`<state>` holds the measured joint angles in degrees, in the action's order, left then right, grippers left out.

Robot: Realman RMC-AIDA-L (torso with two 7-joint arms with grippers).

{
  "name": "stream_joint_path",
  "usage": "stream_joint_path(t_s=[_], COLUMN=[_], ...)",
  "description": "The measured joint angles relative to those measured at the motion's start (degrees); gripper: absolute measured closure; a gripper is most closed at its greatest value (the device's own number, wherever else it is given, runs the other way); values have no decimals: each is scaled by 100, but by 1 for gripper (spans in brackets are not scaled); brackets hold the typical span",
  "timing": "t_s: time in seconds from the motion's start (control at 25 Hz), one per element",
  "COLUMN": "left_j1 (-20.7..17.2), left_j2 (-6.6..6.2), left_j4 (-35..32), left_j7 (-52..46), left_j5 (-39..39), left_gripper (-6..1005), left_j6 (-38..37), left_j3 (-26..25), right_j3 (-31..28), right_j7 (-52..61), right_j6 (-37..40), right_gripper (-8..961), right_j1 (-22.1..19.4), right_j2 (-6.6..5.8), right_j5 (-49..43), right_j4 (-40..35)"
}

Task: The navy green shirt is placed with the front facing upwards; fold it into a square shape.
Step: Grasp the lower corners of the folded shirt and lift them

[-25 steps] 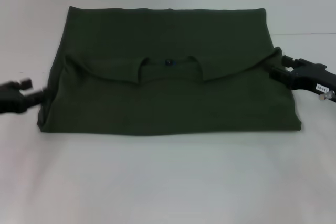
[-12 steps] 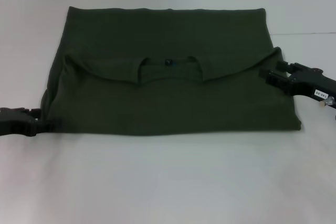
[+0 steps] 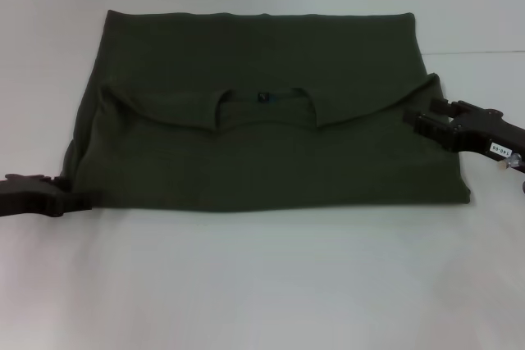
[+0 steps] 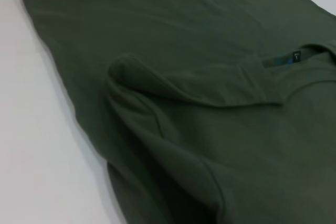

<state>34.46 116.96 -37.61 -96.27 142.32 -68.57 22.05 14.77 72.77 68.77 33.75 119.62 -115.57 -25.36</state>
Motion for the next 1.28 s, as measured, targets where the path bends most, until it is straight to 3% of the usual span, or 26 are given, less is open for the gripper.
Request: stream_joint_path(t_s=[0.52,1.04,1.2,1.28], left_j1=[86,85,69,53], left_j2=[-30,-34,-34,-32], left_j4=[135,113,98,80], left_j7=[12,149,225,254], left_j5=[173,169,140,125], left_gripper=[451,777,930,947], left_j6=[150,102,-46,-122], left_j3=[75,124,107,82], right_j3=[0,-5,-52,-67], right_j7=[27,42,74,125], right_j6=[27,115,411,567], right_gripper=[306,309,307,306], right_j1=[-36,-81,-280,-445], right_j2=[0,-3,-16,-21], right_j5=[-1,-1,-1,-1], right_j4=[-24,-46,-292,-477])
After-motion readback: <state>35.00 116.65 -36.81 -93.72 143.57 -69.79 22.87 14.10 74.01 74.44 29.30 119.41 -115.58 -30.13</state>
